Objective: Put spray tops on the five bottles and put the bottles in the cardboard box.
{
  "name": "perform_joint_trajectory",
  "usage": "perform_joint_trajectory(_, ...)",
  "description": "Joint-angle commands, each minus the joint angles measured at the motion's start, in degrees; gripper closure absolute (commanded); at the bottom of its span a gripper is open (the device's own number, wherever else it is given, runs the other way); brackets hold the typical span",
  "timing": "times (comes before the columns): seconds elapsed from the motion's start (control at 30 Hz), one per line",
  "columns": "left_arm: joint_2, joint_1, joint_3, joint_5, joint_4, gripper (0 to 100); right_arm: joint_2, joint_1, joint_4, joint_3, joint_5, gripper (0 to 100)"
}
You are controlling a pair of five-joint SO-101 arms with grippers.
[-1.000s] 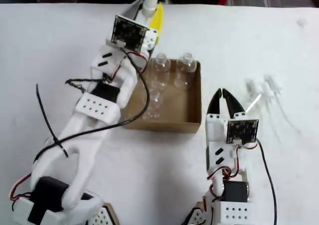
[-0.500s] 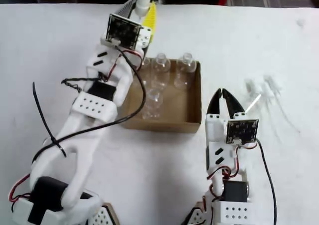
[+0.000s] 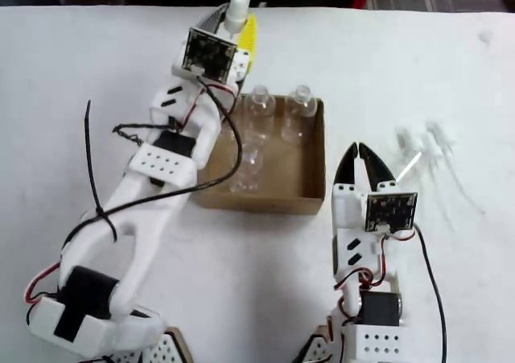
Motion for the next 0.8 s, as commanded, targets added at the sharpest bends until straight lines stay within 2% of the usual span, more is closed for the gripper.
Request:
perform_joint_trajectory(0.0,-0.57,0.57,3.6,-0.09,-4.22,98,-0.31,0.31,-0.22,0.44,0.53,97.8)
perform_joint_trajectory(0.17,-0.57,0.57,9.14,-0.26,-12.31,98,-0.31,0.31,-0.22,0.44,0.53,97.7)
perform_joint_trajectory(0.27,-0.57,0.57,11.16,-0.09,-14.42,98,-0.31,0.31,-0.22,0.44,0.53,97.7)
perform_joint_trajectory(0.57,-0.57,0.66,12.48,0.18,-14.15,98,-0.31,0.31,-0.22,0.44,0.53,97.7)
perform_joint_trajectory(0.77,-3.21,0.66,16.0,4.92,-14.15,98,-0.31,0.31,-0.22,0.44,0.53,97.7)
